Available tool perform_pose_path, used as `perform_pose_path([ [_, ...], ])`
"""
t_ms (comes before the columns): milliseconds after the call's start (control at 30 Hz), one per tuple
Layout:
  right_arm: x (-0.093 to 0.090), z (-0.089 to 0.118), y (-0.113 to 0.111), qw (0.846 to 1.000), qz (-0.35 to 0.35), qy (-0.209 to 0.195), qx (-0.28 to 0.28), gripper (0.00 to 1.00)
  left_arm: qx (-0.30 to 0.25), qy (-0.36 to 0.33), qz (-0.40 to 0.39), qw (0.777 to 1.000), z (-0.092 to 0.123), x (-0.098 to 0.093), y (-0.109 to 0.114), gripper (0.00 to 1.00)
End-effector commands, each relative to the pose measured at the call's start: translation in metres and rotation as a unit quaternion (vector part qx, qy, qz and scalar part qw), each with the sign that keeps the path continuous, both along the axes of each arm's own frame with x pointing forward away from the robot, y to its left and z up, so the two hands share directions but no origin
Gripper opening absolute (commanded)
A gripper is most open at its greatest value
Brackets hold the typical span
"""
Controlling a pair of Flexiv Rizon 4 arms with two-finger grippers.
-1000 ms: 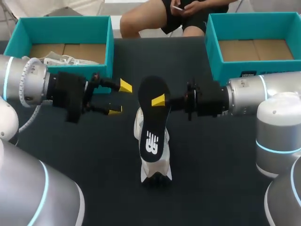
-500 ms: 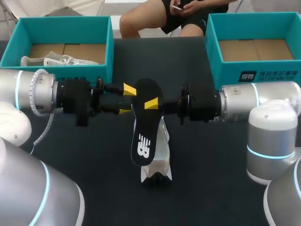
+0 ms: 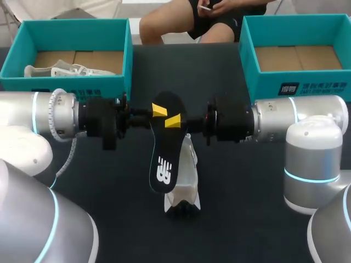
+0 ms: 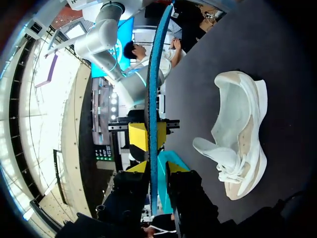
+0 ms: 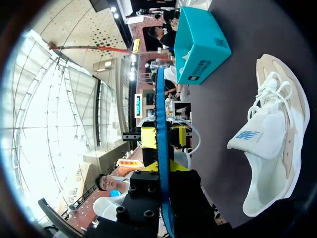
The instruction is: Take the shoe out of the shoebox, open the shoe tongue, remove and reinsert the insole, then place the shoe into the shoebox
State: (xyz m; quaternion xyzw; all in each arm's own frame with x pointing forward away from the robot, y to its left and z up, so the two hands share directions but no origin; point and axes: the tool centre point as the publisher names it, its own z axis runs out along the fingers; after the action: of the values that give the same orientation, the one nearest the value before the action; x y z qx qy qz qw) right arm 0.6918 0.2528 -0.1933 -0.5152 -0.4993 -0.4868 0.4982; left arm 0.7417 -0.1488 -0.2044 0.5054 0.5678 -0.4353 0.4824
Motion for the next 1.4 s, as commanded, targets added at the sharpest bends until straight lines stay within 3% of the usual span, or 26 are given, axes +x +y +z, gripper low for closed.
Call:
perform_pose_path([
  [33,0.002,-0.001,0.006,1.000,0.000,-0.001,0.000,0.00,-0.005,0.000,0.004,1.000,-0.003,-0.002,-0.005,0.18],
  [633,0.002,-0.002,0.009,1.000,-0.003,-0.004,0.002,0.00,-0.019,0.000,0.002,1.000,-0.002,-0.005,-0.014,0.18],
  [800,0.002,-0.002,0.007,1.000,-0.005,-0.004,0.001,0.00,-0.023,-0.001,0.010,1.000,-0.002,-0.006,-0.012,0.31],
  [900,0.003,-0.003,0.004,1.000,-0.006,-0.003,-0.001,0.00,-0.024,-0.004,0.014,1.000,0.000,-0.006,-0.008,0.32],
  [1400,0.010,-0.003,-0.014,1.000,-0.025,0.000,-0.013,0.00,-0.028,0.000,0.032,0.999,0.001,-0.017,0.009,0.22],
])
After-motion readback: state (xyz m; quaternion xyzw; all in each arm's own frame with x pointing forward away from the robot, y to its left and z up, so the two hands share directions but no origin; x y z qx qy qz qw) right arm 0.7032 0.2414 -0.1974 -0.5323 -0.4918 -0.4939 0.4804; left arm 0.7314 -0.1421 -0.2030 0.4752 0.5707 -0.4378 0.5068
